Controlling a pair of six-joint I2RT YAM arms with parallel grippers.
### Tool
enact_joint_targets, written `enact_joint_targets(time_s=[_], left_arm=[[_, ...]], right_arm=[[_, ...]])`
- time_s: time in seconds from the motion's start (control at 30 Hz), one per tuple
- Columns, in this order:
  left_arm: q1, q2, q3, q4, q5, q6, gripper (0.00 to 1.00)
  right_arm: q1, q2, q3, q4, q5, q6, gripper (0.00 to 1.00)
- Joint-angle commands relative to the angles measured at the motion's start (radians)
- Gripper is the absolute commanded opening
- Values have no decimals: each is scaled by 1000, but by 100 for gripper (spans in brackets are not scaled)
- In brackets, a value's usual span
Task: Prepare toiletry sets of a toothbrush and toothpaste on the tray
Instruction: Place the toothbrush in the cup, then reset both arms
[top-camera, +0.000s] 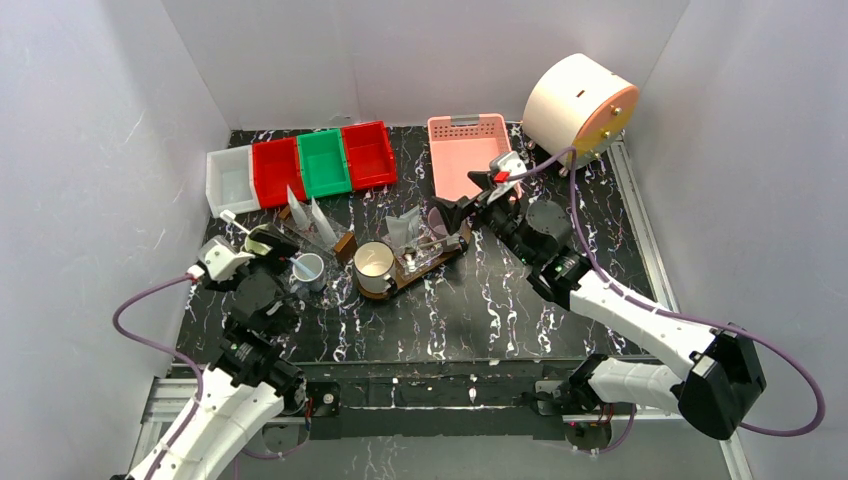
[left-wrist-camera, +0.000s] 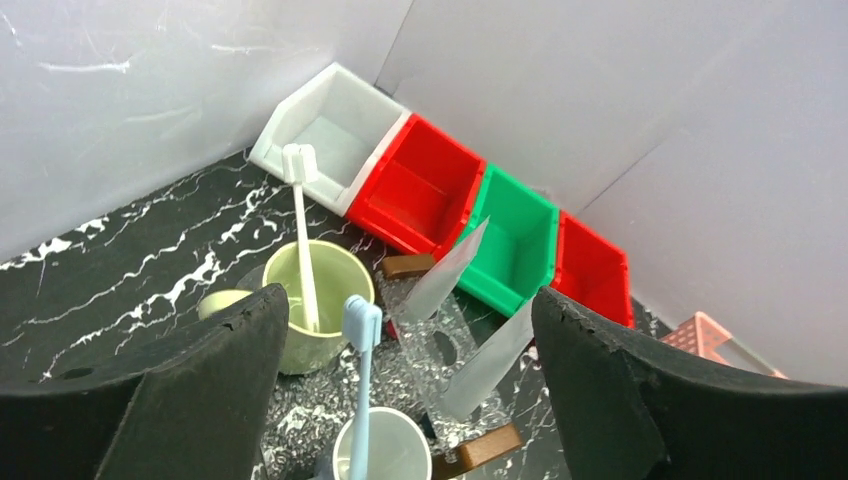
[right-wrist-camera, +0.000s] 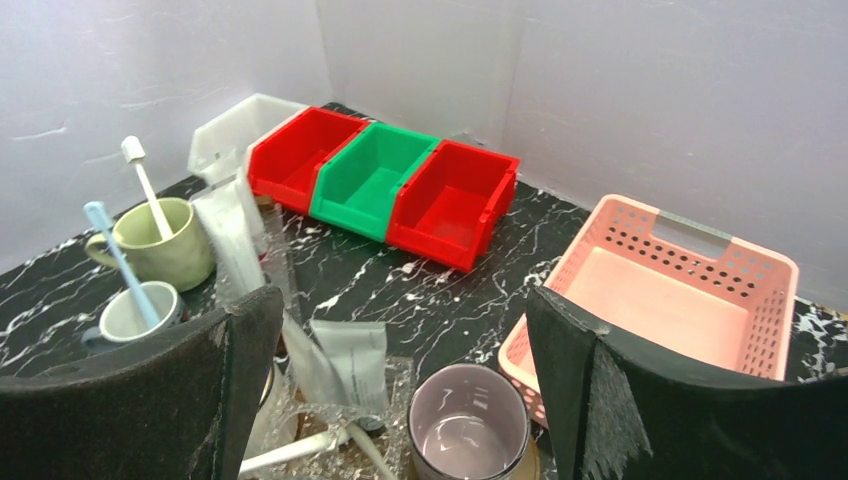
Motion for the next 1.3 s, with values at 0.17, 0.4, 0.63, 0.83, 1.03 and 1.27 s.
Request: enact_joint_targets(time_s=[0.17,0.4,0.63,0.83,1.03,1.27], left_arm=[[-5,-73,164,-112,89,245,98],[-5,-112,264,-177,251,382,98],[-5,-139,362,-258,327,444,98],[-4,-227,379,-282,358,432,98],[-5,-352,306,-272,332,431,98],[-5,-407,300,-317,276,396,98]], right_arm=[[-5,30,166,-184,255,5,99],[-14,-28,186,-320,429,15,99],[-16,-180,130,-385,545,-12,99],[-16,-334,48,-414,620,-67,99],[-16,-486,-36,-411,679,-84,99],[-16,-625,-62,-484,736,-100,99]])
